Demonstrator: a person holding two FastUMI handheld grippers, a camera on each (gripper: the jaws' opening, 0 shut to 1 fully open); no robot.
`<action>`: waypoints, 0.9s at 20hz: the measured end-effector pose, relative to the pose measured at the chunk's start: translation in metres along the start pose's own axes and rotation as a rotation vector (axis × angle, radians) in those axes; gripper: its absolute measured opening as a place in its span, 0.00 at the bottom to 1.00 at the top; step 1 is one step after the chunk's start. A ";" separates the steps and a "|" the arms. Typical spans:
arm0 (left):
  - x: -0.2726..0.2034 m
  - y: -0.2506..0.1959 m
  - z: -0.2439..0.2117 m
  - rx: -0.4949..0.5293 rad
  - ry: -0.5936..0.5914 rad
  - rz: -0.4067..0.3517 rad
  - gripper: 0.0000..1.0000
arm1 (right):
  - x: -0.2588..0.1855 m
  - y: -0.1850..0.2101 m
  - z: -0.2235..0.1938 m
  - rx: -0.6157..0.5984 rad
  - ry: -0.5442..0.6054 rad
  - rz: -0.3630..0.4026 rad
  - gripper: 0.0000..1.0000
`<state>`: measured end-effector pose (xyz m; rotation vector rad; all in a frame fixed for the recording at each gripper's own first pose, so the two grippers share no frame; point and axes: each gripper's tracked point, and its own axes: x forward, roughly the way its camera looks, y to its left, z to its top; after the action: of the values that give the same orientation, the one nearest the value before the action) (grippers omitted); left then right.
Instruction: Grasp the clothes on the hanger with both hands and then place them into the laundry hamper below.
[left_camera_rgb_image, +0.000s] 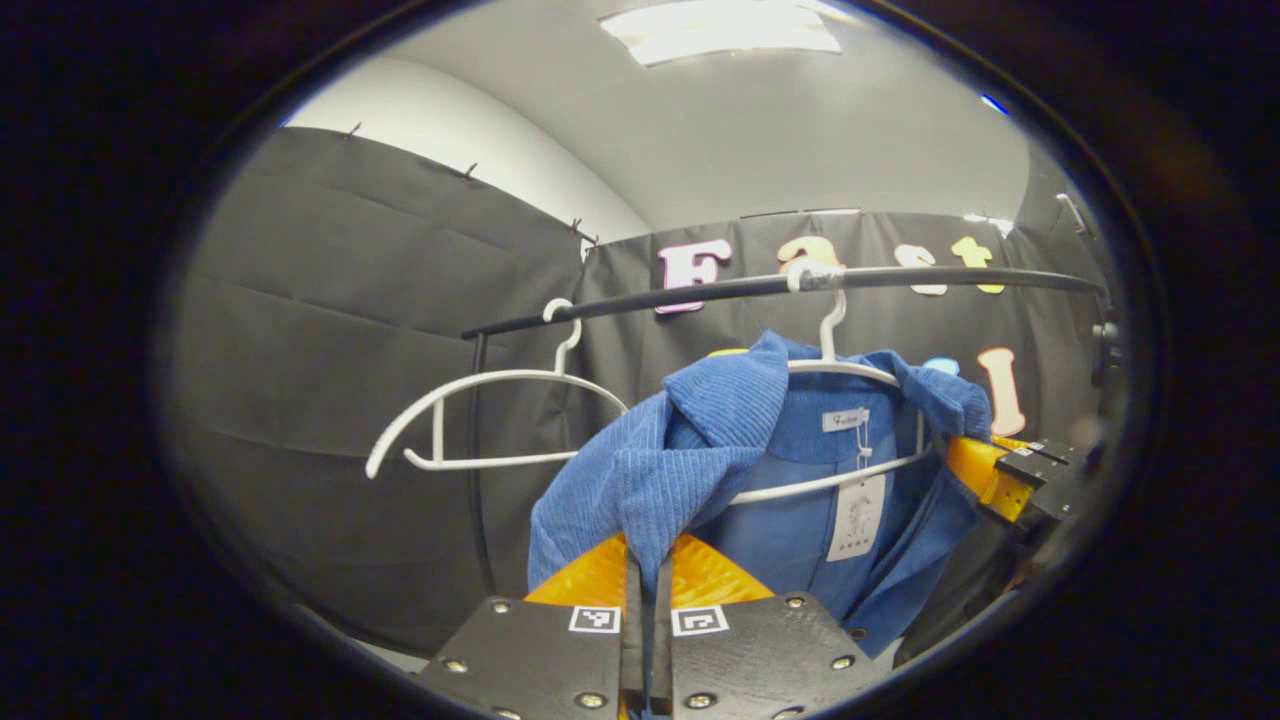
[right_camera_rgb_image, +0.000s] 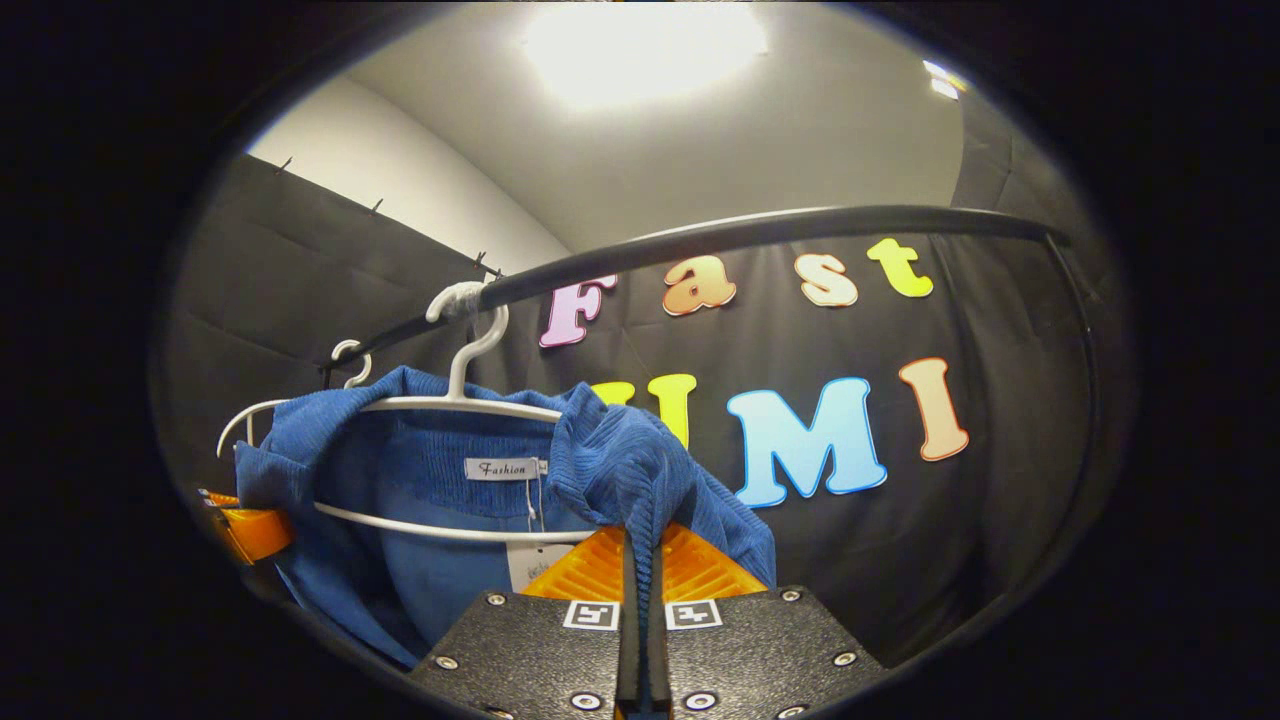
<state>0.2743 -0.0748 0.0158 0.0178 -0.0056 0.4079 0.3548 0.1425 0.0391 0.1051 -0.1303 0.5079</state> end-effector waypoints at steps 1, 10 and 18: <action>-0.004 0.002 0.007 0.002 -0.009 -0.002 0.08 | 0.001 -0.004 0.008 -0.004 -0.018 -0.007 0.01; -0.016 0.039 0.076 0.024 -0.116 0.030 0.07 | 0.009 -0.036 0.056 -0.083 -0.130 -0.069 0.02; 0.008 0.087 0.112 0.101 -0.188 0.087 0.04 | 0.027 -0.062 0.060 -0.127 -0.149 -0.098 0.02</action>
<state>0.2472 0.0058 0.1295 0.1565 -0.1720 0.4921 0.4028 0.0940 0.0979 0.0250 -0.3007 0.3925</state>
